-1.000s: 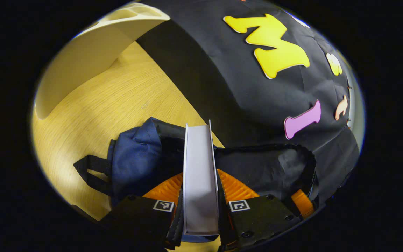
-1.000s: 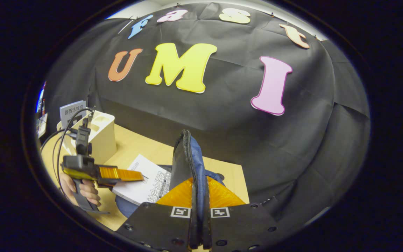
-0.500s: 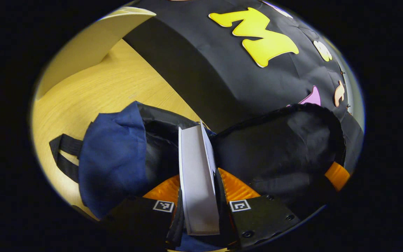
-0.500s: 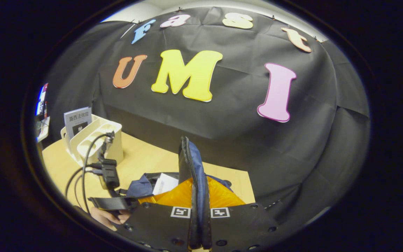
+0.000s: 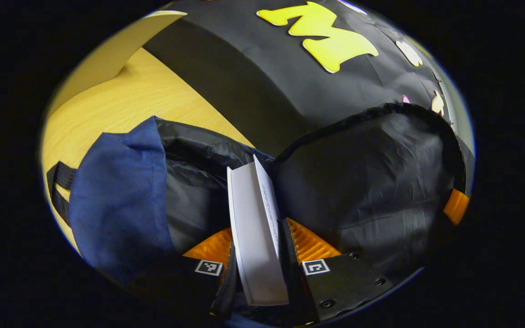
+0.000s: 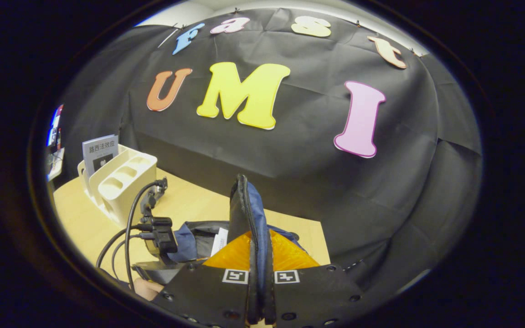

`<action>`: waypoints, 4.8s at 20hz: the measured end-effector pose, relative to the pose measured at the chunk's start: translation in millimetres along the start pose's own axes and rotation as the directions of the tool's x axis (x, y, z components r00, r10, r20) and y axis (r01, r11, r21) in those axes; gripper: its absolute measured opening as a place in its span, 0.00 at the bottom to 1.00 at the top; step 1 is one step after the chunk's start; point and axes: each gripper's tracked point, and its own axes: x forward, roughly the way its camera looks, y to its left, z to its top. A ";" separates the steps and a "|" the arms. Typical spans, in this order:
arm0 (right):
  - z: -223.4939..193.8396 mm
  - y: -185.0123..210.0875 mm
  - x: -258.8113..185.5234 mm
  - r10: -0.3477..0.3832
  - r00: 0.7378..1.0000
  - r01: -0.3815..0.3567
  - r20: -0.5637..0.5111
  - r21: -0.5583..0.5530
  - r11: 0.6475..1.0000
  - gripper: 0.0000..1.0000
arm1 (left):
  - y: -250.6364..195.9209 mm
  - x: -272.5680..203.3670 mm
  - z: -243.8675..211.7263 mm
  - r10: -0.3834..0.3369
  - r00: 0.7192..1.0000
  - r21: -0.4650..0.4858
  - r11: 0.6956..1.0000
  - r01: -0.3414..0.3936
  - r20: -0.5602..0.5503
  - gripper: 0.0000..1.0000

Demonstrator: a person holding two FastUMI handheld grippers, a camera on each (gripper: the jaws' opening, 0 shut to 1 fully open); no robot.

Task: Open the schoolbag, grab two books from the bookshelf and put them into the schoolbag.

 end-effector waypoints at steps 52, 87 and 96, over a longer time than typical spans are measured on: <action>-77.8 2.2 -6.9 -0.063 0.993 0.073 -0.101 0.104 0.992 0.06 | 149.2 -375.9 391.3 0.438 0.792 0.593 0.526 -0.610 0.426 0.96; -93.7 19.4 -20.6 0.010 0.996 -0.001 -0.083 0.116 0.993 0.06 | 241.9 -377.7 349.2 0.641 0.765 0.494 0.646 -0.582 0.063 0.43; -103.4 16.9 -14.5 -0.005 0.991 0.026 -0.132 0.158 0.987 0.09 | 234.7 -473.6 310.1 0.536 0.835 0.363 0.759 -0.541 0.124 0.43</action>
